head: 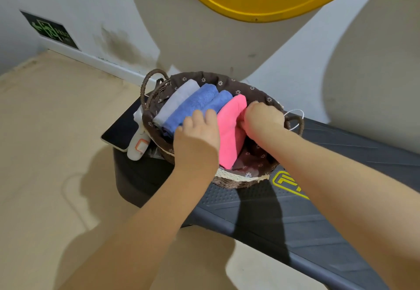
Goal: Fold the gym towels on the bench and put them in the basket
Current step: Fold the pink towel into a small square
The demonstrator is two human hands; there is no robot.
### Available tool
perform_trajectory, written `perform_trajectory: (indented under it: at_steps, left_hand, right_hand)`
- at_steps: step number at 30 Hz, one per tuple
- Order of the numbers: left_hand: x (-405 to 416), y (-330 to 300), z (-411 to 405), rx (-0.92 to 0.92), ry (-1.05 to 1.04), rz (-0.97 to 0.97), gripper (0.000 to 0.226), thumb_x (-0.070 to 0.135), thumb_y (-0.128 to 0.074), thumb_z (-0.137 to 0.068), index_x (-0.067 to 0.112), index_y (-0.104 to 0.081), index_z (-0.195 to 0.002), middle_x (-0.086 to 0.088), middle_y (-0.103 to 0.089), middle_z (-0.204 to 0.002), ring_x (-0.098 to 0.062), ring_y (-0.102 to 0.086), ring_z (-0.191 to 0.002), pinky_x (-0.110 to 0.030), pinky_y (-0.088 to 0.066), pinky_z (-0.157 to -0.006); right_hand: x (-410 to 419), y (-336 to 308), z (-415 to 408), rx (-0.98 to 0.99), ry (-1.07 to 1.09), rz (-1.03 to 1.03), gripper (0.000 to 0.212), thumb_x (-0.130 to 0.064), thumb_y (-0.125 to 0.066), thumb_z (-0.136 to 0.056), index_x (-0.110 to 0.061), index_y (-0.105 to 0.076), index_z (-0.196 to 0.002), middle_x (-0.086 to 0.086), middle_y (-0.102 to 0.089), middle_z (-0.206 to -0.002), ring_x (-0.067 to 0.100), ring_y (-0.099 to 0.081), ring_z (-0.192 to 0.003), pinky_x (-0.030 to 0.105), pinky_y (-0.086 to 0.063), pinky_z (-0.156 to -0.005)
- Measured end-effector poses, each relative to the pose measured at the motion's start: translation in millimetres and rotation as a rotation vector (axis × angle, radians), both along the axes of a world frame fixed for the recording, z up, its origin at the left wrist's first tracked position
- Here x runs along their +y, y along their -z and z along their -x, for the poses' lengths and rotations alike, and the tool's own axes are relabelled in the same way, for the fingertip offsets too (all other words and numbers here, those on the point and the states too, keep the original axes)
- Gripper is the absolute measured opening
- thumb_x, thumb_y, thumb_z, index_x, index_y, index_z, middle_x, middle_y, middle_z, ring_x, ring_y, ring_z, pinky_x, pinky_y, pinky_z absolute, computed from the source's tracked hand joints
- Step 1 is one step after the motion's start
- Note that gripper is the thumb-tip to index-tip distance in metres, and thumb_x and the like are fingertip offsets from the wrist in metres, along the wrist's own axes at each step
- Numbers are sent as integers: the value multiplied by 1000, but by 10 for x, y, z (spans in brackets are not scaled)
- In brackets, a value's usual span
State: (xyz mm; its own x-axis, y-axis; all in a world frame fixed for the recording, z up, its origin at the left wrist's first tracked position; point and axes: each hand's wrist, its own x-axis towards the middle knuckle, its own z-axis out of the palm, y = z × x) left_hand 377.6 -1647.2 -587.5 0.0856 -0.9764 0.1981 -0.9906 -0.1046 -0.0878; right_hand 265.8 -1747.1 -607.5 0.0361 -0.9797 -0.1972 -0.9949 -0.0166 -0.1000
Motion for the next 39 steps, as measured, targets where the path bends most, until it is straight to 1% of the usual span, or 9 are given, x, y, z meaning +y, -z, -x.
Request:
perform_trajectory:
  at_steps: [3, 5, 10, 17, 22, 28, 31, 35, 39]
  left_hand:
    - [-12, -74, 161, 129, 398, -189, 21, 11, -62, -79, 8, -56, -99, -10, -56, -96, -28, -57, -88, -34, -45, -71]
    - [-74, -63, 228, 269, 470, -597, 24, 19, -40, -97, 9, -50, -116, -11, -52, -117, -29, -50, -110, -38, -42, -91]
    - [-91, 45, 165, 154, 366, -869, 56, 49, -13, -99, 22, -35, -143, 2, -20, -155, -19, -18, -141, -37, -18, -115]
    - [81, 68, 9, 140, 211, -756, 91, 77, -13, -80, 16, -22, -147, 5, -18, -156, -16, -19, -143, -36, -18, -115]
    - [174, 56, -13, 197, 196, -637, 100, 82, -31, -73, 16, -21, -147, 7, -15, -156, -17, -23, -142, -33, -24, -110]
    - [61, 58, 23, 233, 117, -738, 112, 86, -37, -67, 18, -4, -150, -3, -14, -157, -24, -24, -141, -36, -26, -109]
    - [105, 13, -1, 190, 202, -701, 104, 85, -31, -70, 18, -16, -148, 0, -26, -153, -22, -32, -136, -35, -31, -106]
    - [423, 4, -13, 171, 417, -100, 83, 71, -32, -68, 12, -60, -120, -1, -67, -109, -21, -65, -94, -29, -52, -74]
    - [491, -146, 220, 267, 478, 159, 55, 43, -47, -72, 5, -67, -106, -4, -68, -78, -23, -65, -68, -27, -52, -52]
  right_hand:
    - [54, -107, 45, -162, -47, 3, 18, -14, -50, -88, -3, -61, -94, 19, -63, -103, 33, -62, -102, 33, -43, -74]
    - [71, -108, 85, -402, -2, -85, 16, -12, -51, -86, -1, -63, -85, 18, -63, -90, 31, -61, -89, 36, -47, -72]
    - [143, -94, 114, -751, 46, -344, 53, 5, -27, -89, -18, -50, -130, 12, -52, -133, 27, -51, -120, 34, -48, -89]
    - [188, -68, 137, -378, -324, -485, 88, 6, -31, -80, -34, 10, -147, 9, -3, -159, 28, -23, -142, 32, -27, -111]
    - [249, -49, 81, -226, -464, -426, 87, 5, -34, -82, -24, 15, -148, 20, -33, -147, 31, -51, -112, 28, -40, -92]
    - [314, 43, -45, -37, -527, -401, 82, -1, -37, -89, -25, 14, -148, -11, 17, -157, 28, -23, -142, 40, -25, -115]
    - [352, -61, -25, 69, -524, -349, 78, -6, -38, -91, -26, 11, -149, -10, 11, -158, 31, -20, -142, 49, -28, -112]
    - [543, -442, 190, 86, -549, -67, 61, -8, -39, -91, -17, -17, -147, 4, -24, -152, 29, -32, -135, 44, -40, -98]
    - [763, -656, 641, -120, -602, 443, 42, -7, -41, -74, -7, -59, -112, 13, -65, -99, 35, -62, -89, 37, -48, -65]
